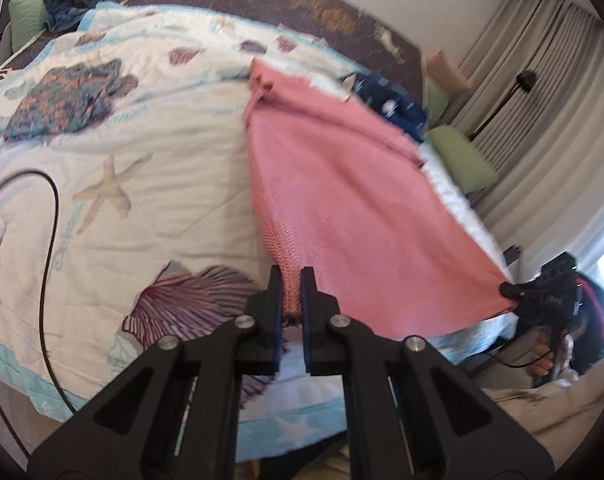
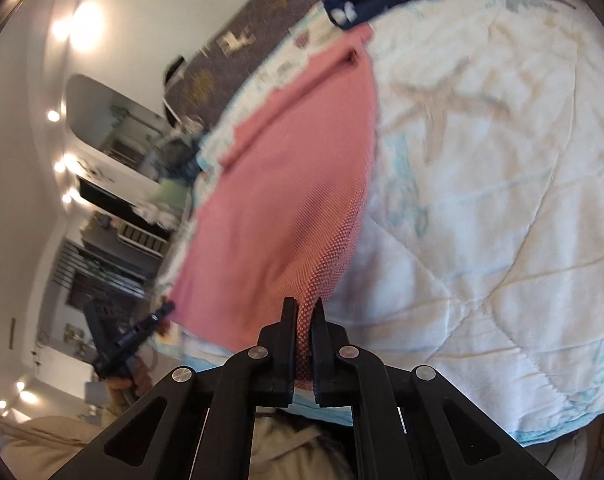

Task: Fold small clothes
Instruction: 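Lift the shirt end with both tools, fold it over the strip, open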

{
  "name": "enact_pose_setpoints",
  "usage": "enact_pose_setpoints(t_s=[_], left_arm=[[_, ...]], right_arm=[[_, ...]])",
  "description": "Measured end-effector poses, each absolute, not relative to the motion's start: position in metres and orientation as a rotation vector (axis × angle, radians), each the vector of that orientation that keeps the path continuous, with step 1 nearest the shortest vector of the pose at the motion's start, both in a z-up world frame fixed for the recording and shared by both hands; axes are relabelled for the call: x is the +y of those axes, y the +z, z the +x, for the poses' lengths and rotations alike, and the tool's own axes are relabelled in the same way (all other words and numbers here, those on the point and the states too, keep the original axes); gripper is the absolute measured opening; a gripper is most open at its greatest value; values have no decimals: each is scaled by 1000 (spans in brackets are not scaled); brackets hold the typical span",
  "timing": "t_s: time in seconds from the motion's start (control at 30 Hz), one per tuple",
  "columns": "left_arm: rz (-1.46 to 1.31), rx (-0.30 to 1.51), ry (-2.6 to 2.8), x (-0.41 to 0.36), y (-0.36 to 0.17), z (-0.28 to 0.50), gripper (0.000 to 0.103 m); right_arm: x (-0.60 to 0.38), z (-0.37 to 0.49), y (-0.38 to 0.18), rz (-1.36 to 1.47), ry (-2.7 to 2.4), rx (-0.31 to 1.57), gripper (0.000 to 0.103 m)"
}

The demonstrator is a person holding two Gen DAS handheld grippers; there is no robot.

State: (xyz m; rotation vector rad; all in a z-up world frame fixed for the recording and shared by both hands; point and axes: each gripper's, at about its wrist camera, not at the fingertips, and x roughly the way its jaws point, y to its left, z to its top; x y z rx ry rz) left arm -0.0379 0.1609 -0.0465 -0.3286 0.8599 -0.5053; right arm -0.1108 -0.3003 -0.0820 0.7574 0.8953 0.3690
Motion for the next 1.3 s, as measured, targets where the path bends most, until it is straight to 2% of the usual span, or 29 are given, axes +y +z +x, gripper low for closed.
enact_pose_setpoints(t_s=[0.13,0.23,0.37,0.5,0.57,0.63,0.67,0.73,0.77,0.83,0.87,0.9,0.93,0.97,1.0,1.13,1.3], left_arm=[[-336,802,-549,168,-26,-53,7],[-320,816,-531,171,-30,-55,7],[-336,890,-486,174,-57,-47,7],[-303,975,-456,166,-84,-41,9],[-291,1000,-452,164,-91,-40,26],[-310,1004,-461,164,-95,-38,64],[-315,1001,-467,164,-95,-38,69],[-307,1002,-469,161,-97,-34,70],[-301,1002,-462,160,-99,-33,70],[-314,994,-451,160,-103,-28,69],[-325,992,-449,160,-103,-27,66],[-332,981,-445,161,-102,-27,44],[-343,974,-452,162,-101,-27,9],[-384,967,-481,166,-99,-26,6],[-437,933,-512,171,-94,-28,5],[-479,813,-566,181,-63,-37,5],[-463,779,-563,180,-47,-35,5]], right_arm=[[-306,-121,-56,772,431,805,5],[-307,-125,-48,763,444,784,5],[-305,-122,-54,726,414,827,5],[-310,-120,-75,714,348,921,11],[-311,-119,-83,707,310,958,17],[-314,-118,-91,712,275,985,31],[-315,-117,-93,719,271,988,34],[-315,-114,-96,727,270,993,45],[-316,-114,-97,729,272,996,46],[-313,-111,-103,733,274,1012,47],[-312,-109,-106,740,280,1015,47],[-310,-107,-107,743,284,1014,47],[-306,-106,-108,743,298,1013,34],[-302,-106,-108,737,311,1015,16],[-298,-105,-108,739,343,1022,5],[-298,-109,-93,833,495,931,4],[-310,-105,-67,834,526,848,4]])
